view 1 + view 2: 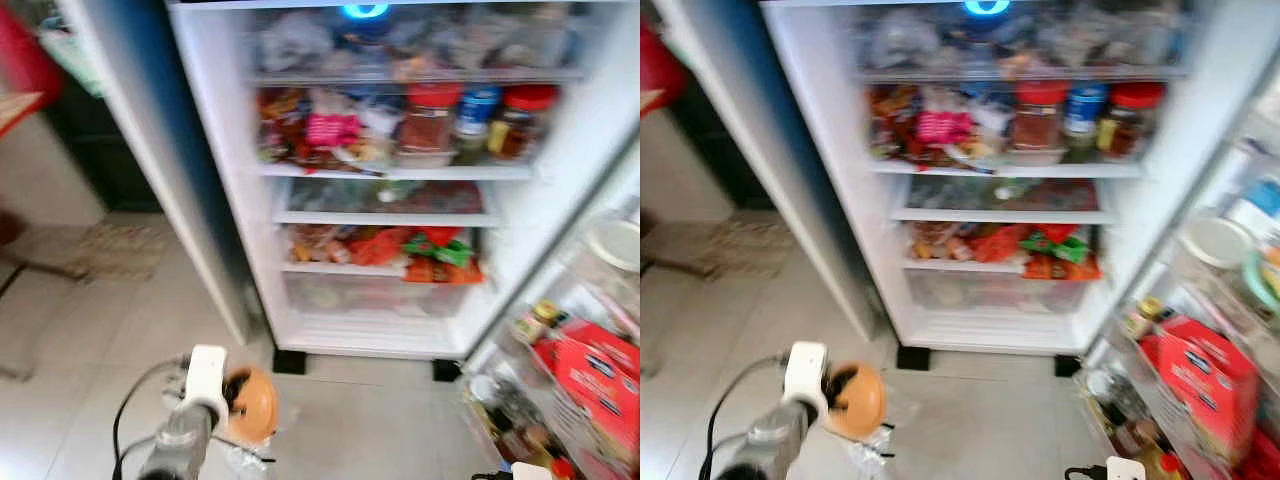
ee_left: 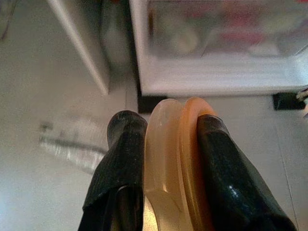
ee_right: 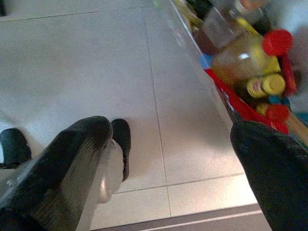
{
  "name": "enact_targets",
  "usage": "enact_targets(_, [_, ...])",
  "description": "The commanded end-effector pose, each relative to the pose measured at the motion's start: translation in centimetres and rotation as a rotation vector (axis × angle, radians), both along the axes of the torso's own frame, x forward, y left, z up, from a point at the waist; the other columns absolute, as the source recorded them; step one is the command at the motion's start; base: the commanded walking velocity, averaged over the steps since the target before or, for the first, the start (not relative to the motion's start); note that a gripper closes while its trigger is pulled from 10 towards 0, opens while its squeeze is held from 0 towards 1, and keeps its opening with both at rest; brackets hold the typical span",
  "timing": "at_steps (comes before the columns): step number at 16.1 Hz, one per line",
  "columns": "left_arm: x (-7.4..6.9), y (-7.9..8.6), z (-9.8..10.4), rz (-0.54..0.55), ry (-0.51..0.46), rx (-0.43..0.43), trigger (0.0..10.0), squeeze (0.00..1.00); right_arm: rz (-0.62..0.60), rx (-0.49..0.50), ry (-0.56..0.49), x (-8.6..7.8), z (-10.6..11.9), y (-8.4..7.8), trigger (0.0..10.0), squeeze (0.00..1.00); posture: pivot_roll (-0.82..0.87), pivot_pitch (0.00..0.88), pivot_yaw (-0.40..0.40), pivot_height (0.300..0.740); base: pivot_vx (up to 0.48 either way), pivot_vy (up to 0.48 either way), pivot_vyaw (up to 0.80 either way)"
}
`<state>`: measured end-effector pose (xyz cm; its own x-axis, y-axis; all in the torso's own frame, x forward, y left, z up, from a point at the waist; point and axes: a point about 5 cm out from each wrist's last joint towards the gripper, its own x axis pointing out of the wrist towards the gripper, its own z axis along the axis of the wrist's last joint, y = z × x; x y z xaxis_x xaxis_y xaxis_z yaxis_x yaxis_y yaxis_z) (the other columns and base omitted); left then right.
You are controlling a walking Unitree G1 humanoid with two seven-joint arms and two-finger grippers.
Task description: Restocking fridge
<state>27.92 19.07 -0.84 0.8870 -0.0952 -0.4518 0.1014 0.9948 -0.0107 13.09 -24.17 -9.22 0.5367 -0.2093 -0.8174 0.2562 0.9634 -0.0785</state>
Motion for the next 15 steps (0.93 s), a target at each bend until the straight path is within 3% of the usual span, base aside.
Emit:
enact_targets(1, [-1.4, 0.5, -1.3, 0.008, 0.065, 0.001, 10.0, 0.00, -0.013, 0.007, 0.021, -0.7, -0.3, 0.1, 10.0, 0.00, 0.01, 0.134, 0.033, 0.740, 0.000, 0.000, 0.00])
enact_targets(3, [-2.4, 0.0, -2.3, -0.003, 0.120, 0.042, 10.0, 0.00, -0.012, 0.015, 0.018, -0.6, -0.3, 0.4, 10.0, 0.00, 0.01, 0.133, 0.037, 0.740, 0.000, -0.414, 0.00])
enact_targets(7, [-2.7, -0.1, -2.5, -0.003, 0.116, 0.026, 10.0, 0.00, -0.013, 0.018, 0.023, -0.7, -0.4, 0.4, 10.0, 0.00, 0.01, 0.136, 0.036, 0.740, 0.000, -0.317, 0.00])
enact_targets(13, [-1.4, -0.3, -1.3, -0.003, 0.052, -0.005, 10.0, 0.00, -0.011, 0.022, 0.021, -0.6, -0.4, 0.5, 10.0, 0.00, 0.01, 0.136, 0.035, 0.740, 0.000, 0.000, 0.00])
enact_targets(15, [-0.6, -0.2, -0.2, -0.003, -0.016, -0.014, 10.0, 0.00, -0.013, 0.025, 0.019, -0.6, -0.4, 0.5, 10.0, 0.00, 0.01, 0.134, 0.037, 0.740, 0.000, 0.000, 0.00])
